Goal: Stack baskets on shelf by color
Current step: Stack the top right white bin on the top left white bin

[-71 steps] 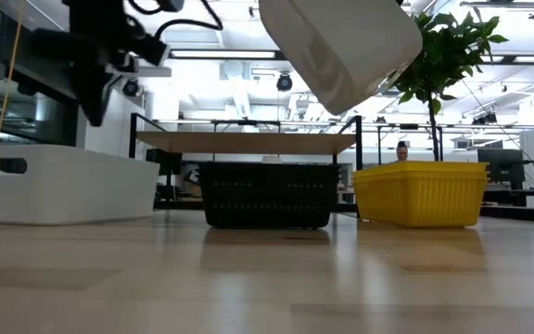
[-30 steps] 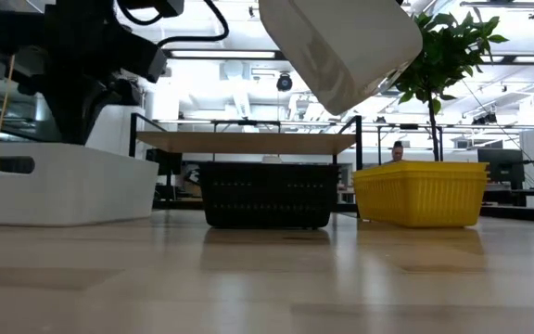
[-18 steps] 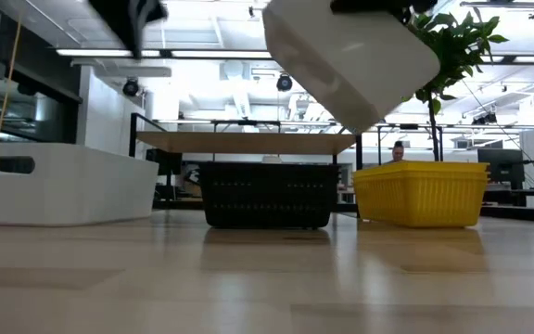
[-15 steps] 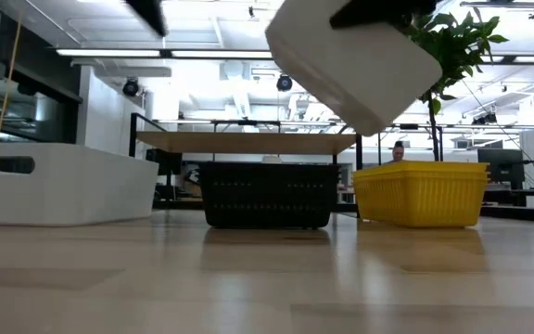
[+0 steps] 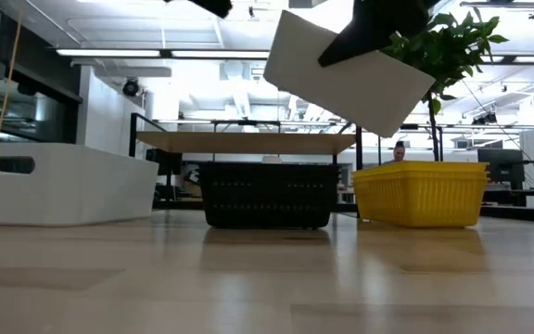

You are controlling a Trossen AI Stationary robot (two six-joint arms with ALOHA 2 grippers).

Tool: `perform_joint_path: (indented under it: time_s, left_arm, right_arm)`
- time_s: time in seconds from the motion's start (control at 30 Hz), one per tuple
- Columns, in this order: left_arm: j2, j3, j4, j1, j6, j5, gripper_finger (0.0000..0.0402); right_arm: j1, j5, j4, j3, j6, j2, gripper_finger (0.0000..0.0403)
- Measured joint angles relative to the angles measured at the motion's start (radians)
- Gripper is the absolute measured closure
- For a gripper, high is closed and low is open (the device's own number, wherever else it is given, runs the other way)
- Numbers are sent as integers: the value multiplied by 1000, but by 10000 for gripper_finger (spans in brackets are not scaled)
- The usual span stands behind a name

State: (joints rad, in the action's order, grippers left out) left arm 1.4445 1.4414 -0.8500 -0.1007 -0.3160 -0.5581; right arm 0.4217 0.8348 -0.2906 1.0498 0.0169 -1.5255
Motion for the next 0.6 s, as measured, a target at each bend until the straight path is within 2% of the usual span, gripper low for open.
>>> perform_joint_path:
  time_s: [0.17,0.3,0.4,0.6]
  left_arm:
    - [8,0,67,72,-132,52,216]
    - [15,0,123,111,-223,139,171]
    - [37,0,172,121,-235,215,161]
    - [103,0,269,112,-250,275,164]
  right_arm:
    - [2,-9,0,4,-22,-8,403]
    - [7,-9,-4,4,-21,-8,403]
    - [6,-16,-5,3,-23,-8,403]
    - [4,-8,-5,3,-41,-8,403]
